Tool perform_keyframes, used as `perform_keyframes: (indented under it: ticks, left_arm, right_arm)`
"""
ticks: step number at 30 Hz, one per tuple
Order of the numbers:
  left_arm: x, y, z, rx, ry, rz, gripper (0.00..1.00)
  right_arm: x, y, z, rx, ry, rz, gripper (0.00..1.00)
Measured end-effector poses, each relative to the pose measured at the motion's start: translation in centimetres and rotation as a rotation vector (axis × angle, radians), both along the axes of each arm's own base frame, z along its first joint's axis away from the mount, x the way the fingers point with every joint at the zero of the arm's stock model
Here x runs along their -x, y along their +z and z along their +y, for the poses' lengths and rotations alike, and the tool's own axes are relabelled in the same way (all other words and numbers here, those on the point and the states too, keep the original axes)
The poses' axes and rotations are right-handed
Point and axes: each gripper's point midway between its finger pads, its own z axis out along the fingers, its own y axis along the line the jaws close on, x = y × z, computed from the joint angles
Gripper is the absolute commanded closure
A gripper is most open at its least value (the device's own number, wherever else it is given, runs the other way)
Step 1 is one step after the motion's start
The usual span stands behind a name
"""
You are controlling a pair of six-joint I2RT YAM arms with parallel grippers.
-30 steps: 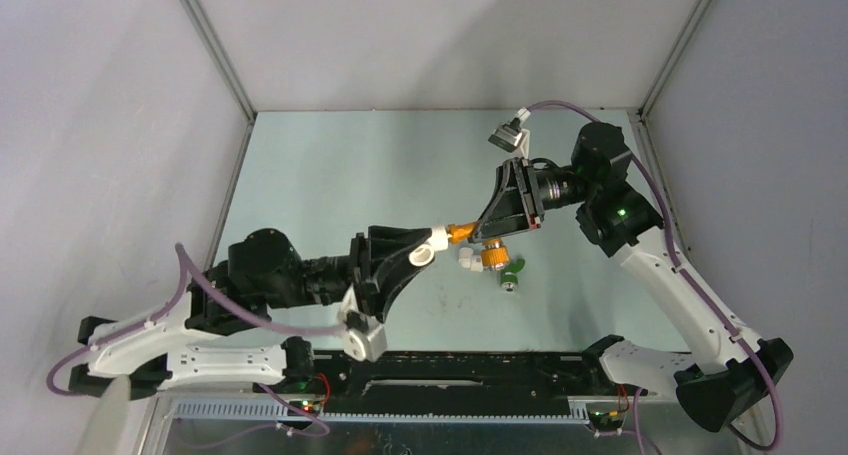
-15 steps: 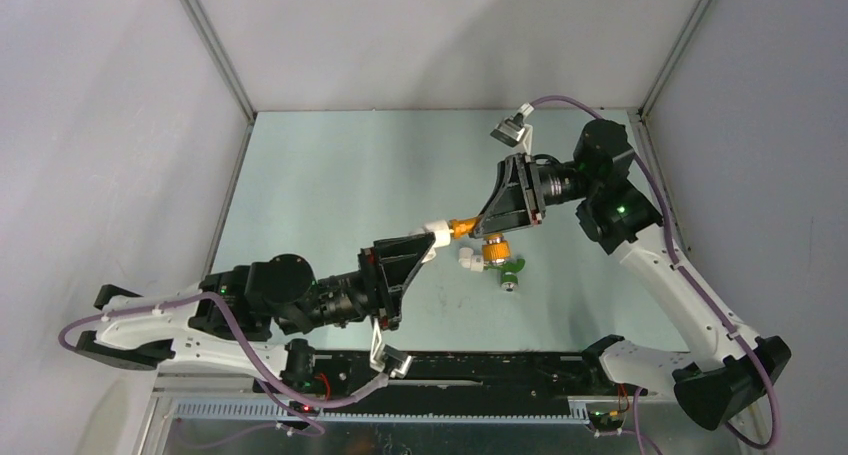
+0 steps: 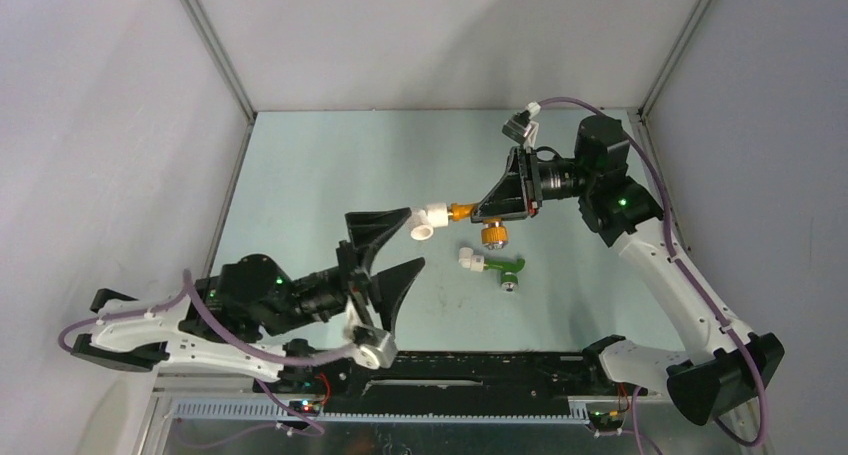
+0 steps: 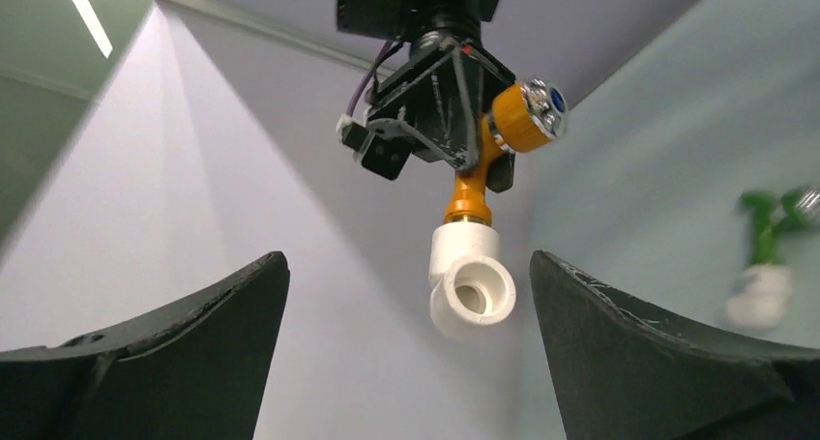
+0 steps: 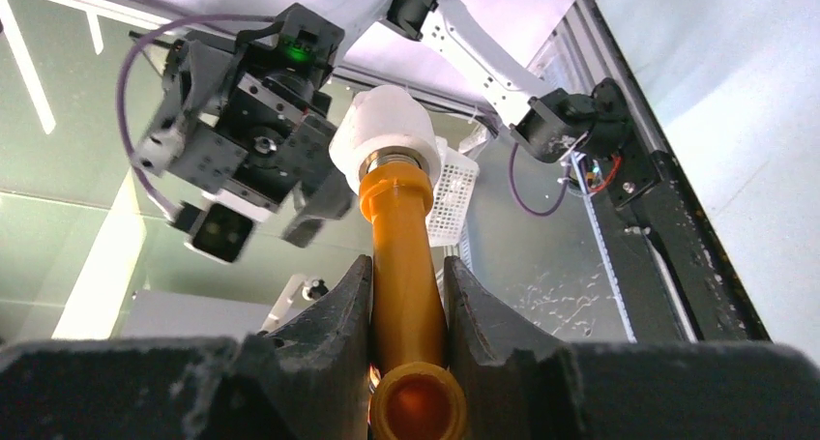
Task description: Install the water faucets
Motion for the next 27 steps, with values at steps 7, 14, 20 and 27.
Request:
perform_keyframes:
  ticks: [7,14,20,27]
  left_arm:
    - [-1.2,2.9,1.7,0.407,0.056,0.505,0.0]
    - [-4.4,5.6,1.9,0.712,0.149,0.931,0.0]
    - [-6.9,5.2,1.7,0.901,0.168,1.285,0.0]
    - [-7.9,3.0,1.0,0.989,0.094,1.701,0.0]
  right_arm:
    - [-0.6,-1.2,-0.8,0.033,-0.034,-0.005,1.0]
    - [0.1,-1.9,-1.1,0.052,-0.027,-0.028,1.0]
    - [0.4,-1.9,-1.4,0.054,-0.026,-0.049,1.0]
    - [0.7,-1.6,-1.5,0.047,-0.026,-0.063,1.0]
